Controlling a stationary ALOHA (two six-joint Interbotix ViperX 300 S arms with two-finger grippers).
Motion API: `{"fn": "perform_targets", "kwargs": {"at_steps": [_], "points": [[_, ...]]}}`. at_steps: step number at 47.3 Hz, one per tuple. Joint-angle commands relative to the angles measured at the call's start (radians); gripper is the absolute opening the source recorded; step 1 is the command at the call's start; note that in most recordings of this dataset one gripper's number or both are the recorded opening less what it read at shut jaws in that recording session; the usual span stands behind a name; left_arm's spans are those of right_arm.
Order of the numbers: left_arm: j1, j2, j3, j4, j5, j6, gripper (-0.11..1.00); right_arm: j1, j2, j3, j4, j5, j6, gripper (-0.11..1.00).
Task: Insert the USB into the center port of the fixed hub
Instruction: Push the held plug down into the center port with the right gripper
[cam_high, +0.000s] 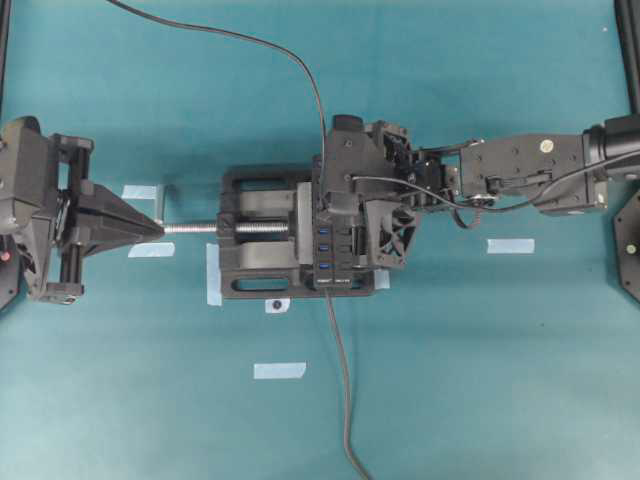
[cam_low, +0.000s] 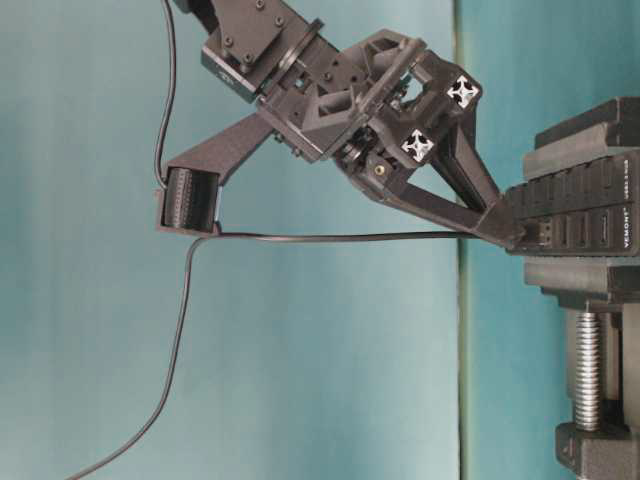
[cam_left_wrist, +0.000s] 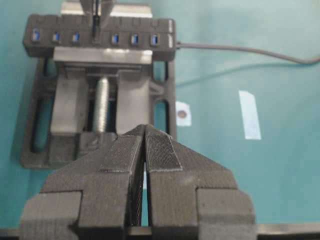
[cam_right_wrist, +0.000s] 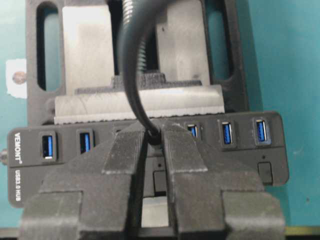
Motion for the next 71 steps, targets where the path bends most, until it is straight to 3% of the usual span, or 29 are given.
{"fn": "perform_targets", "kwargs": {"at_steps": [1,71], "points": [[0.002,-0.002,-0.025,0.0,-0.009,-0.002,0.0,0.005,-0.006,-0.006,0.002,-0.002,0.003,0.1],[0.002,0.029,-0.023,0.002,-0.054,-0.02,0.0,-0.005,0.026,0.017,0.003,0.037,0.008,0.1]]}}
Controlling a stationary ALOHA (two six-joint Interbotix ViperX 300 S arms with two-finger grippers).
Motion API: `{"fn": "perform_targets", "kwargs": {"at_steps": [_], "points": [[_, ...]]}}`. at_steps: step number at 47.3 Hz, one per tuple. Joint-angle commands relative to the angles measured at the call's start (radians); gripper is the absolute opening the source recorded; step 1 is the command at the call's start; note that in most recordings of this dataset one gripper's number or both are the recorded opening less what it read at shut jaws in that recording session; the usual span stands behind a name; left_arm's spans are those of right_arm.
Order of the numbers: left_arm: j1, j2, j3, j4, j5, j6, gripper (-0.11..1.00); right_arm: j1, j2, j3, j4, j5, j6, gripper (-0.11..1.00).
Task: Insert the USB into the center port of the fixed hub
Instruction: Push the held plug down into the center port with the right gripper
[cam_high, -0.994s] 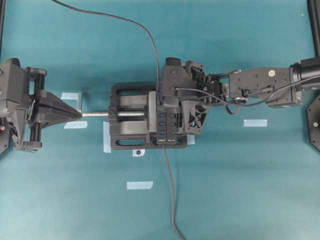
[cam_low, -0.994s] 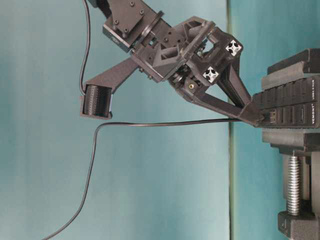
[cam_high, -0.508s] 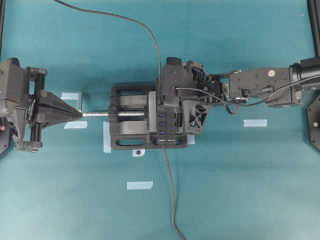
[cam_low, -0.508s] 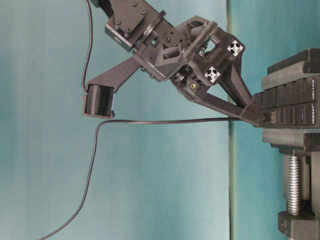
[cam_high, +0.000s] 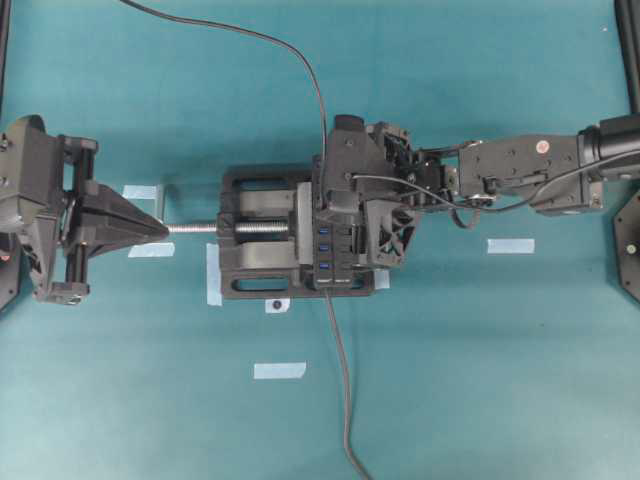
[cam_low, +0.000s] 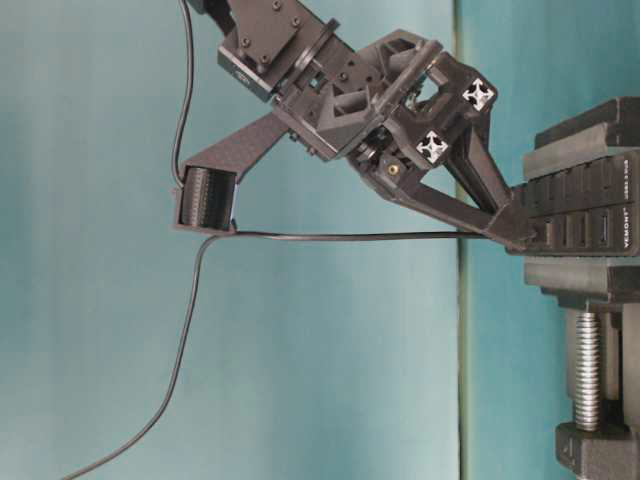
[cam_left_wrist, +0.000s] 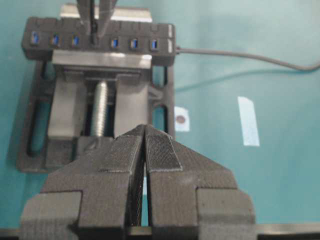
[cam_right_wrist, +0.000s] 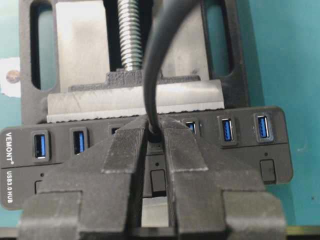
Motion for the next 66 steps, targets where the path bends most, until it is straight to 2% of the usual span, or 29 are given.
{"fn": "perform_targets", "kwargs": {"at_steps": [1,38,54,61,66], "points": [[0.002,0.003,-0.021,0.0,-0.014,-0.003,0.0,0.002,0.005,0.003,0.003,0.021,0.008,0.1],[0.002,0.005,-0.021,0.0,-0.014,-0.003,0.0,0.008,0.026,0.012,0.008,0.032,0.008,0.09],[0.002,0.003,-0.021,0.002,-0.014,-0.005,0.0,0.006,-0.005,-0.005,0.008,-0.018,0.008,0.1],[0.0,0.005,-0.021,0.002,-0.015,-0.005,0.0,0.006,-0.012,-0.005,0.008,-0.029,0.008,0.16],[0.0,0.005,-0.02,0.002,-0.021,-0.005,0.0,0.006,-0.012,-0.005,0.008,-0.028,0.008,0.28]]}}
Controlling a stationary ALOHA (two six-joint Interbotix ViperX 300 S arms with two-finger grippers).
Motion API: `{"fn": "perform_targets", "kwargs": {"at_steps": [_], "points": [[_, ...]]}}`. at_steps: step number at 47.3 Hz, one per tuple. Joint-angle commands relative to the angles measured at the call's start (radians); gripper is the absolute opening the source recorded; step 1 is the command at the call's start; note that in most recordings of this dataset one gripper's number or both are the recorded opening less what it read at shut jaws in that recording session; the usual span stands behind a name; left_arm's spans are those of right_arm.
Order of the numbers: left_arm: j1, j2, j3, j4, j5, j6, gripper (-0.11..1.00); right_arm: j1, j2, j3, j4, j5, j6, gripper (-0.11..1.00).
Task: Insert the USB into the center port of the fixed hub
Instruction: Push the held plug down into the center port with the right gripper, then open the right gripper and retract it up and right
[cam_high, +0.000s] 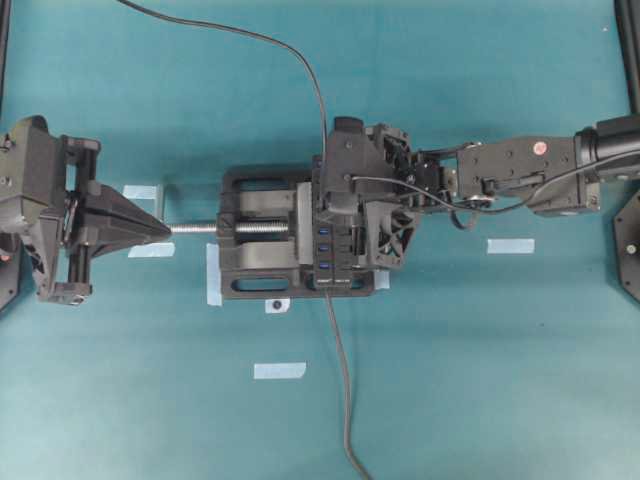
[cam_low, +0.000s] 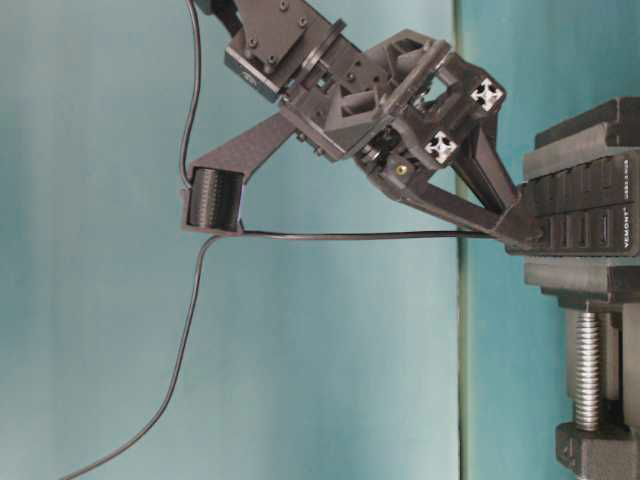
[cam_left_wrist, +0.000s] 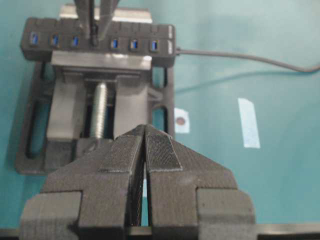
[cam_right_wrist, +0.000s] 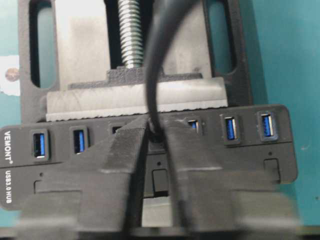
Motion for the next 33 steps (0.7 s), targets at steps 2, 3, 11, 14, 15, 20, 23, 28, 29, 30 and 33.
{"fn": "perform_targets", "kwargs": {"at_steps": [2,3,11,14,15,20,23,28,29,30,33], "points": [[0.0,-0.002,-0.02,0.002,-0.014,-0.002,0.0,0.005,-0.017,-0.011,0.002,-0.005,0.011,0.37],[0.002,-0.003,-0.018,0.0,-0.014,-0.002,0.0,0.005,-0.017,-0.011,0.002,-0.005,0.011,0.42],[0.002,-0.002,-0.02,0.0,-0.014,-0.002,0.0,0.005,-0.017,-0.017,0.002,-0.003,0.012,0.85],[0.002,-0.002,-0.02,0.0,-0.015,-0.002,0.0,0.005,-0.018,-0.018,0.002,-0.002,0.012,0.88],[0.002,-0.002,-0.02,0.0,-0.014,-0.002,0.0,0.005,-0.017,-0.02,0.002,-0.002,0.011,0.87],[0.002,-0.002,-0.018,0.002,-0.014,-0.002,0.0,0.005,-0.017,-0.02,0.002,-0.002,0.011,0.82],[0.002,-0.002,-0.018,0.002,-0.014,-0.003,0.0,0.005,-0.017,-0.021,0.002,-0.002,0.011,0.82],[0.002,-0.002,-0.018,0.002,-0.015,-0.003,0.0,0.005,-0.017,-0.02,0.002,-0.002,0.011,0.82],[0.002,-0.002,-0.018,0.002,-0.015,-0.003,0.0,0.005,-0.017,-0.02,0.002,-0.002,0.011,0.82],[0.002,-0.002,-0.018,0.002,-0.015,-0.003,0.0,0.005,-0.018,-0.02,0.002,-0.002,0.011,0.82],[0.002,-0.002,-0.018,0.0,-0.014,-0.003,0.0,0.005,-0.018,-0.021,0.002,-0.002,0.011,0.82]]}}
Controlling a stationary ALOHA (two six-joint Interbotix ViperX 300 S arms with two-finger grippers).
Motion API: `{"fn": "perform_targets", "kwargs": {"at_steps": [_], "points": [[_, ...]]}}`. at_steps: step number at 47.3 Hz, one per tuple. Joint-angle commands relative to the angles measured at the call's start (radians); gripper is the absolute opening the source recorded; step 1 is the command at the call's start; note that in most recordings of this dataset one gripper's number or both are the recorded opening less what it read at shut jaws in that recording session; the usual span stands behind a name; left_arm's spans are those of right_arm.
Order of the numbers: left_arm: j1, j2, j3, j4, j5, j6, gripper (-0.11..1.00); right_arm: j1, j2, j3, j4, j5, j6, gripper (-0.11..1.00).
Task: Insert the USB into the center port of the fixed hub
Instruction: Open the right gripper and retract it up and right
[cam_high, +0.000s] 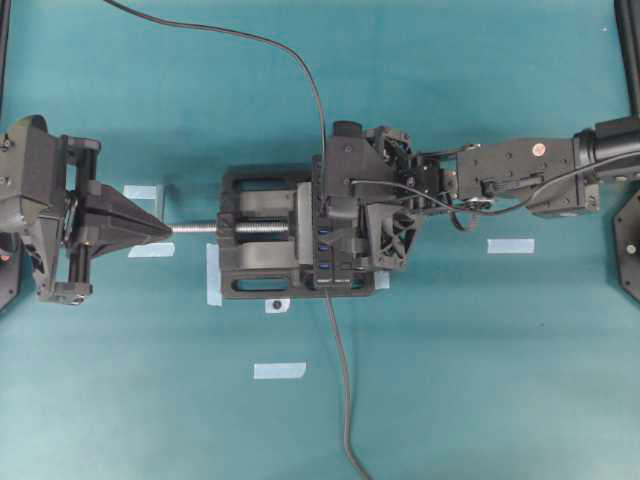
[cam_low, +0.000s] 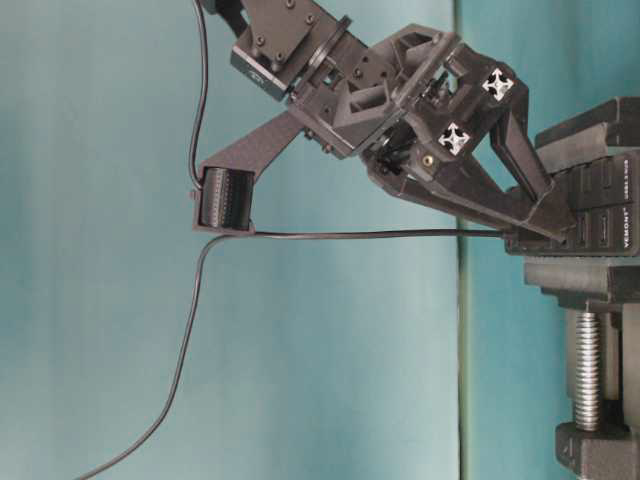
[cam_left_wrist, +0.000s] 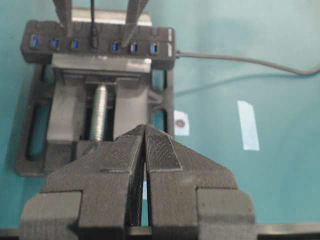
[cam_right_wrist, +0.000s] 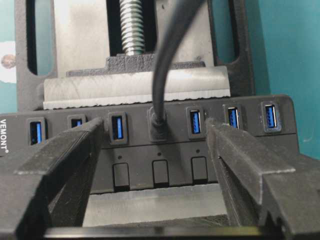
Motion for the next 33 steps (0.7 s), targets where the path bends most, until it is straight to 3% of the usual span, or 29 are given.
{"fn": "perform_targets", "kwargs": {"at_steps": [1,33], "points": [[0.002,-0.002,-0.018,0.0,-0.009,-0.002,0.0,0.003,-0.018,-0.02,0.002,-0.003,0.011,0.82],[0.002,-0.008,-0.005,0.0,-0.011,-0.003,0.0,-0.006,-0.14,0.037,0.002,-0.003,0.008,0.82]]}}
